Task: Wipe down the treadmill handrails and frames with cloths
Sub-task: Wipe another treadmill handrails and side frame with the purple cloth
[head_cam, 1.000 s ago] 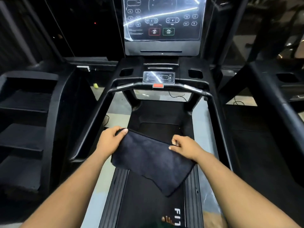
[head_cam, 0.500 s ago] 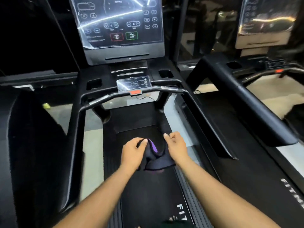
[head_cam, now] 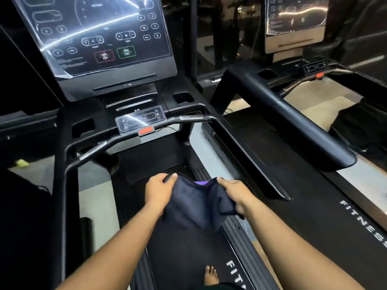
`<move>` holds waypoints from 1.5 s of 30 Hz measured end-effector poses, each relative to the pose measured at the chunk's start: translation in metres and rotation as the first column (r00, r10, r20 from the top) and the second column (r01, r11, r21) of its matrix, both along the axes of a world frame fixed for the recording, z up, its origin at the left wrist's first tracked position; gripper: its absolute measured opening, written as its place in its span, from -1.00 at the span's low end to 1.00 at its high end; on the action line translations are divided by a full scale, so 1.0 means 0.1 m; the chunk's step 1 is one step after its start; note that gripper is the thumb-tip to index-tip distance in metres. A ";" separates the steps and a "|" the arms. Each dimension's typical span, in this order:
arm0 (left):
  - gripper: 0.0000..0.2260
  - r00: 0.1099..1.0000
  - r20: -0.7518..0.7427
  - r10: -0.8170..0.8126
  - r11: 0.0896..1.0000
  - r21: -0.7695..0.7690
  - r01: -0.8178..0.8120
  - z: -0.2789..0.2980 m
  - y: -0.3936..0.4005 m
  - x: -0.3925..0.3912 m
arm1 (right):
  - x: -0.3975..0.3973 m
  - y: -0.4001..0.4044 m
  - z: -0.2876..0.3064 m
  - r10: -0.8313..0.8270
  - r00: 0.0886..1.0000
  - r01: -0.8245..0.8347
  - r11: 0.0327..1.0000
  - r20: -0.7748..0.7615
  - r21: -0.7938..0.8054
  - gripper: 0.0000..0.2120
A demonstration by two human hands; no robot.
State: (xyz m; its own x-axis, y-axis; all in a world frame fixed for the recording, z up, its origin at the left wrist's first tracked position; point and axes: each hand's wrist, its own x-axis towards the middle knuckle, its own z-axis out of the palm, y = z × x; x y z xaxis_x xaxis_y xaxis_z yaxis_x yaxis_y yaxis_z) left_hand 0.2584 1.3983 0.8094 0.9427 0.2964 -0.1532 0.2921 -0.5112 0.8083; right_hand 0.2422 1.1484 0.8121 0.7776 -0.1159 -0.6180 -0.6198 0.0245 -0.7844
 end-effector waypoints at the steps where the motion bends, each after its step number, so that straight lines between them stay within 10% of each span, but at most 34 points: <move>1: -0.79 0.998 0.022 -0.060 0.998 -0.006 0.061 0.00 -0.13 0.01 | 0.05 0.08 0.02 -0.025 0.999 0.027 0.993 -0.024 0.112 -0.77; 7: -0.80 0.928 0.094 -0.360 0.933 0.011 0.361 0.04 -0.65 -0.03 | 0.28 0.34 0.17 -0.038 0.998 0.053 0.937 -0.050 0.344 -0.88; 13: -0.34 0.854 -0.022 -0.520 0.854 0.027 0.520 0.07 -0.70 0.16 | 0.48 0.29 0.23 -0.172 0.981 0.192 0.913 -0.086 0.361 -0.90; 17: -0.52 0.748 -0.020 -0.663 0.727 0.220 0.651 0.12 -0.62 0.49 | 0.61 0.15 0.16 -0.062 0.998 0.063 0.998 0.019 -0.021 -0.52; 20: -0.56 0.591 0.019 -0.807 0.557 0.357 0.750 0.16 -0.55 0.73 | 0.71 0.00 0.10 0.190 0.982 -0.161 0.771 -0.019 -0.617 -0.37; 29: -0.72 0.315 -0.077 -0.946 0.213 0.584 0.783 0.21 -0.30 1.46 | 1.02 0.02 0.24 0.291 0.906 -0.386 0.273 -0.307 -0.881 -0.68; 33: -0.69 0.278 -0.112 -0.954 0.161 0.592 0.790 0.13 -0.16 1.70 | 0.97 -0.02 0.32 0.281 0.911 -0.372 0.250 -0.301 -0.894 -0.72; 41: -0.79 0.452 0.033 -0.892 0.440 0.302 0.846 0.07 -0.11 2.10 | 0.77 -0.02 0.32 0.531 0.847 -0.206 0.377 0.028 -0.903 -0.75; 45: -0.81 0.527 0.137 -0.839 0.536 0.043 0.843 0.10 -0.10 2.23 | 0.55 -0.18 0.30 0.641 0.765 -0.264 0.230 -0.059 -0.937 -0.69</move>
